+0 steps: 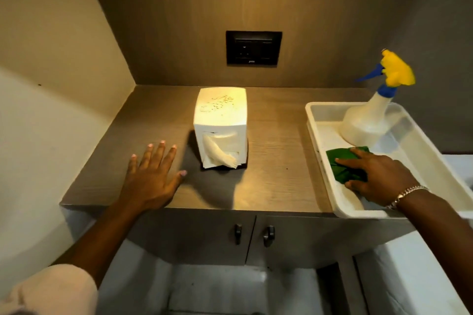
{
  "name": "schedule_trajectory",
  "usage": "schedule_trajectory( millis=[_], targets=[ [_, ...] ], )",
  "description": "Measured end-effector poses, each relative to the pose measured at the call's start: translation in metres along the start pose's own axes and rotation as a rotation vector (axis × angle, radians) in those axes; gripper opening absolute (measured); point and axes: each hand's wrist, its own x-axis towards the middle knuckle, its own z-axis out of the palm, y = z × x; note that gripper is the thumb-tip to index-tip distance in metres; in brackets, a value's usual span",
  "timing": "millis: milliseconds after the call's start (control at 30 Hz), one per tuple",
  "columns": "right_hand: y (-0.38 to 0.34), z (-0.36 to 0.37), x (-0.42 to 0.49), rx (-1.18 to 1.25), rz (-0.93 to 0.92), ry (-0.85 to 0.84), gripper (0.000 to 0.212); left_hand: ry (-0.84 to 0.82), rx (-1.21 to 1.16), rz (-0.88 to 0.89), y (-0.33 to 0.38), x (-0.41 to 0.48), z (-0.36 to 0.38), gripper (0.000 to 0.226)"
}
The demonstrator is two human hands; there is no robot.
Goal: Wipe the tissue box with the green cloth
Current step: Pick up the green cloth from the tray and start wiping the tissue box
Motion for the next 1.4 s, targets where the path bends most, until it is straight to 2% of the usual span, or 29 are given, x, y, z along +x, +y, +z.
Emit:
schedule_trajectory(
  millis=[100,200,300,400,467,533,700,800,900,1000,1067,1133,1167,1233,1300,1400],
  targets=[
    [-0.001,-0.005,-0.003,0.007,-0.003,0.051,0.054,0.011,-0.012,-0.003,0.002,0.0,-0.001,0.083],
    [0.0,-0.011,-0.009,0.143,0.025,0.127,0.051,-0.037,-0.04,-0.023,0.004,0.0,-0.006,0.084],
    [-0.002,-0.027,-0.017,0.298,0.025,0.3,0.061,-0.089,-0.237,-0.004,0.003,0.003,-0.024,0.09],
    [-0.028,-0.055,-0.018,0.502,-0.047,0.441,0.059,0.032,-0.422,0.14,0.004,0.019,-0.06,0.099],
    [-0.06,-0.073,-0.013,0.6,-0.133,0.468,0.057,0.082,-0.487,0.26,0.009,0.036,-0.089,0.102],
    [-0.097,-0.089,-0.005,0.644,-0.23,0.458,0.057,0.054,-0.52,0.356,0.015,0.054,-0.113,0.112],
    [-0.177,-0.114,0.028,0.616,-0.399,0.367,0.056,-0.252,-0.513,0.494,0.03,0.095,-0.143,0.13],
    [-0.207,-0.119,0.051,0.448,-0.396,0.279,0.055,-0.406,-0.555,0.487,0.033,0.113,-0.147,0.131],
    [-0.222,-0.111,0.069,0.335,-0.332,0.134,0.057,-0.483,-0.653,0.45,0.03,0.124,-0.141,0.135],
    [-0.23,-0.107,0.074,0.385,-0.257,0.05,0.058,-0.454,-0.798,0.464,0.029,0.125,-0.131,0.135],
    [-0.24,-0.105,0.079,0.461,-0.187,0.104,0.068,-0.416,-0.942,0.507,0.029,0.123,-0.125,0.117],
    [-0.253,-0.097,0.081,0.401,-0.166,0.232,0.071,-0.411,-1.037,0.545,0.027,0.123,-0.122,0.098],
    [-0.259,-0.091,0.08,0.322,-0.186,0.29,0.07,-0.422,-1.056,0.536,0.026,0.122,-0.12,0.098],
    [-0.259,-0.079,0.071,0.2,-0.274,0.369,0.061,-0.434,-1.088,0.503,0.027,0.121,-0.115,0.115],
    [-0.243,-0.072,0.061,0.239,-0.37,0.392,0.046,-0.414,-1.097,0.487,0.028,0.12,-0.112,0.125],
    [-0.211,-0.073,0.061,0.408,-0.436,0.402,0.024,-0.398,-1.077,0.461,0.031,0.121,-0.111,0.127]
  ],
)
